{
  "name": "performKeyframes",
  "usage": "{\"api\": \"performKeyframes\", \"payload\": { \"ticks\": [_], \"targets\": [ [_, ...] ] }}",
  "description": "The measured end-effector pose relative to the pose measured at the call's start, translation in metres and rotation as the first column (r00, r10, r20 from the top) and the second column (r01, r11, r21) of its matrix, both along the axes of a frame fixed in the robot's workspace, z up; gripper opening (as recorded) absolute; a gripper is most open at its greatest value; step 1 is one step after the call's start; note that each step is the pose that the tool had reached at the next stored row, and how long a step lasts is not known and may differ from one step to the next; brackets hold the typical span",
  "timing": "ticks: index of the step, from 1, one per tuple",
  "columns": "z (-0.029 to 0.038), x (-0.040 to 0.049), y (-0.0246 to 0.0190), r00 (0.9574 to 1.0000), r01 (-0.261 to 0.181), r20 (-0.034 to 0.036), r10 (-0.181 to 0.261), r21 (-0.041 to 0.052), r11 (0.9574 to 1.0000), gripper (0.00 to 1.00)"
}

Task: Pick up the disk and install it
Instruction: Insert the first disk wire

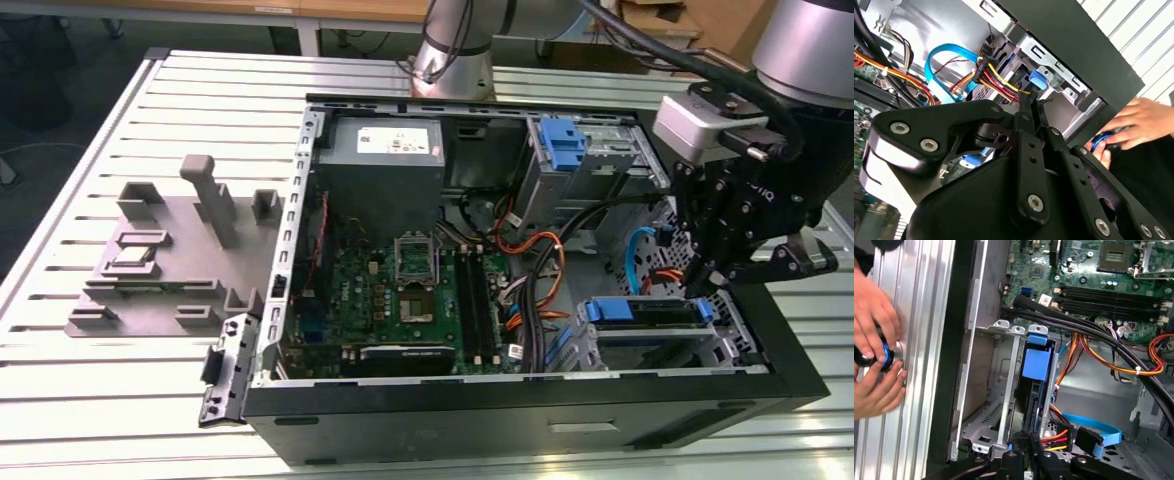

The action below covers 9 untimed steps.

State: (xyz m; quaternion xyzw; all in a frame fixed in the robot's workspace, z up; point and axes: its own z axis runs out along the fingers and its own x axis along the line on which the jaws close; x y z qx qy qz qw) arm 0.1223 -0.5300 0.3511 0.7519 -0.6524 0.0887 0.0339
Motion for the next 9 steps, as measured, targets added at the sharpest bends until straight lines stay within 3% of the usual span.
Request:
{"api": "performKeyframes", "payload": {
  "ticks": [9],
  "targets": [
    [-0.0017, 0.0000, -0.0001, 0.9945, 0.105, -0.0012, -0.105, 0.0039, 0.9945, 0.17]
  ]
}}
